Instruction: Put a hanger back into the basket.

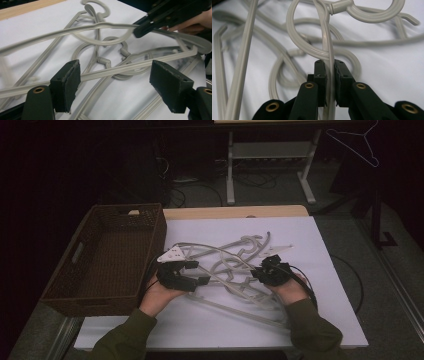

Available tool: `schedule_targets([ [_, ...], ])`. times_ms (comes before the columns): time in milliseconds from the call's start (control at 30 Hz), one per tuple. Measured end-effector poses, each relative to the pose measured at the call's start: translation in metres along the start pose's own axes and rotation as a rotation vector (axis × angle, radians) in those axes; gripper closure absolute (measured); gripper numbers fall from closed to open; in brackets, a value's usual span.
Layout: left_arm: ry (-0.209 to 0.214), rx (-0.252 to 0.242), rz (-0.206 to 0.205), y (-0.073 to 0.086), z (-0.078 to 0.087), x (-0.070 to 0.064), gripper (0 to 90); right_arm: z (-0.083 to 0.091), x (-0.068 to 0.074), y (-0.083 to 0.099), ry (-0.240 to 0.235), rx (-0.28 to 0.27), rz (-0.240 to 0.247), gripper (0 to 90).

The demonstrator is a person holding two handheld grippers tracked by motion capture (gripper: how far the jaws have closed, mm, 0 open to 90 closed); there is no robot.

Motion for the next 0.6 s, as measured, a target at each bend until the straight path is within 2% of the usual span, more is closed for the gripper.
schedule_targets([
  [100,0.002,-0.004,-0.005,-0.003,0.002,-0.001,24.2,0.015,-0.005,0.020,-0.048,-0.004,0.046,81.5],
  [133,0.002,-0.004,-0.005,-0.003,0.002,-0.001,24.2,0.015,-0.005,0.020,-0.048,-0.004,0.046,81.5],
  [200,0.001,-0.012,0.002,-0.004,0.002,-0.002,24.2,0.019,-0.005,0.029,-0.085,0.000,0.061,81.4],
  [233,0.001,-0.014,0.001,-0.005,0.002,-0.002,24.2,0.020,-0.005,0.036,-0.117,0.005,0.064,81.4],
  [267,0.001,-0.014,0.001,-0.005,0.002,-0.002,24.2,0.020,-0.005,0.036,-0.117,0.005,0.064,81.4],
  [333,-0.002,-0.007,0.001,-0.004,0.001,-0.001,24.2,0.019,-0.004,0.040,-0.152,0.010,0.092,81.4],
  [400,-0.009,0.002,-0.006,-0.003,-0.001,0.000,24.2,0.018,-0.002,0.043,-0.179,0.008,0.098,81.4],
  [433,-0.020,0.022,-0.020,-0.001,-0.004,0.003,24.5,0.014,-0.002,0.043,-0.182,0.013,0.114,81.3],
  [500,-0.023,0.030,-0.021,0.000,-0.006,0.005,24.7,0.013,-0.002,0.043,-0.188,0.014,0.116,81.2],
  [567,-0.027,0.044,-0.025,0.002,-0.009,0.006,25.0,0.007,-0.003,0.043,-0.190,0.016,0.151,80.3],
  [600,-0.029,0.050,-0.026,0.002,-0.011,0.007,25.0,0.007,-0.003,0.043,-0.190,0.016,0.151,80.3],
])
Point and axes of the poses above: each handheld gripper's, and its own axes: z roughly backward along the jaws, y roughly out of its underside, x roughly to its left, the point moved 6 cm from there along -z, roughly forward along the jaws, and after that the axes turned 8 degrees about z, right-handed, at the moved point
